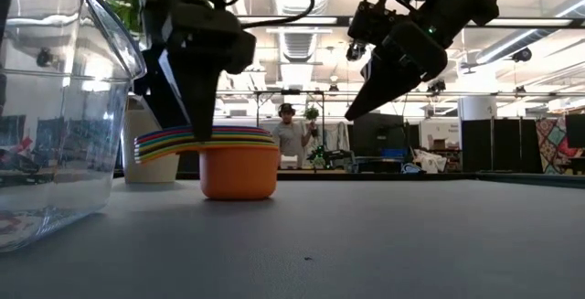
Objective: Nest measuring cups in basket
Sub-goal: Put the stacked measuring cups into the bin, then return to Home Position
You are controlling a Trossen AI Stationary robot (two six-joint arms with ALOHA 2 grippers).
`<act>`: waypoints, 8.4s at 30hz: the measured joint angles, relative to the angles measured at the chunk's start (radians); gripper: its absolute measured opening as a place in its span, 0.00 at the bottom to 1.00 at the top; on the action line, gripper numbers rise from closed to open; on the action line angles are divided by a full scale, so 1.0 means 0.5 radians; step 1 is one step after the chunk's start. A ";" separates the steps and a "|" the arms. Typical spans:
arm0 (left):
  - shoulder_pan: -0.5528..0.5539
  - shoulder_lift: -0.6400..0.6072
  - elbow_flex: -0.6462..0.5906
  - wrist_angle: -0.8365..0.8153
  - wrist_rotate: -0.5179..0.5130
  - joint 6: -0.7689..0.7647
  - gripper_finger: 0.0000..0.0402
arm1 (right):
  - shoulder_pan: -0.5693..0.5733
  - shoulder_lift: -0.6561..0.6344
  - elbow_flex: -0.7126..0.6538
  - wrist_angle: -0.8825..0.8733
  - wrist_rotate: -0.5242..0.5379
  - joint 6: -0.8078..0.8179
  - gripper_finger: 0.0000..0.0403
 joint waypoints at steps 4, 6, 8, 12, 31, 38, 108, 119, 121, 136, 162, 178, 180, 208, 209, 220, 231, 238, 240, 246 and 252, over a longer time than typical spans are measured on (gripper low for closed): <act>0.000 0.074 0.042 -0.016 0.000 -0.001 0.91 | 0.000 0.000 0.000 -0.005 0.000 0.002 0.02; 0.000 0.107 0.057 -0.028 0.000 -0.014 0.90 | 0.000 0.000 0.000 -0.005 0.000 0.007 0.02; 0.000 0.135 0.072 -0.051 -0.001 -0.035 0.89 | 0.000 0.000 0.000 -0.007 0.000 0.007 0.02; 0.000 0.175 0.072 -0.076 -0.002 -0.052 0.84 | 0.000 0.000 0.000 -0.014 0.000 0.008 0.02; 0.002 0.161 0.072 -0.076 0.005 -0.004 0.35 | 0.000 0.000 0.000 -0.018 0.000 0.007 0.02; 0.002 0.148 0.072 -0.112 0.005 0.072 0.34 | 0.000 0.000 0.000 -0.019 0.001 0.008 0.02; 0.016 0.003 -0.065 -0.259 -0.154 0.256 0.33 | 0.008 -0.114 -0.001 -0.078 0.020 0.078 0.02; 0.019 -0.127 -0.079 -0.261 -0.159 0.305 0.33 | 0.008 -0.114 -0.001 -0.078 0.023 0.078 0.02; 0.016 -0.156 -0.079 -0.270 -0.159 0.307 0.33 | 0.008 -0.114 -0.001 -0.079 0.023 0.080 0.02; -0.242 -0.818 -0.079 -0.467 -0.158 0.149 0.33 | 0.007 -0.115 -0.001 -0.068 0.025 0.101 0.02; -1.200 -0.842 0.032 -0.582 -0.350 -0.866 0.33 | 0.008 -0.116 -0.005 -0.003 0.096 0.307 0.02; -1.401 -0.079 0.453 -0.746 -0.348 -0.891 0.33 | 0.009 -0.115 -0.015 -0.003 0.094 0.329 0.02; -1.421 0.004 0.461 -0.737 -0.347 -0.887 0.33 | 0.009 -0.114 -0.027 -0.003 0.094 0.329 0.02; -1.424 -0.042 0.138 -0.443 -0.247 -0.909 0.83 | 0.009 -0.114 -0.138 0.147 0.073 0.408 0.02; -1.424 -0.055 0.161 -0.474 -0.262 -0.921 0.85 | 0.009 -0.114 -0.138 0.147 0.072 0.408 0.02; -1.427 -0.272 0.389 -0.563 -0.640 -0.666 0.68 | 0.009 -0.114 -0.138 0.147 0.065 0.388 0.02; -1.425 -0.971 0.174 -0.506 -1.483 -0.178 0.12 | 0.009 -0.113 -0.138 0.190 0.066 0.320 0.02; -1.396 -1.453 -0.179 -0.249 -1.696 0.126 0.02 | 0.009 -0.142 -0.138 0.237 0.055 0.187 0.02; -1.395 -1.613 -0.319 -0.116 -1.729 0.221 0.00 | 0.009 -0.178 -0.138 0.253 0.045 0.142 0.02; -1.390 -2.100 -0.783 0.384 -1.803 0.510 0.00 | 0.008 -0.363 -0.138 0.292 -0.114 -0.028 0.02; -1.355 -2.495 -1.283 1.234 -1.763 1.098 0.00 | 0.008 -0.542 -0.220 0.437 -0.154 -0.145 0.02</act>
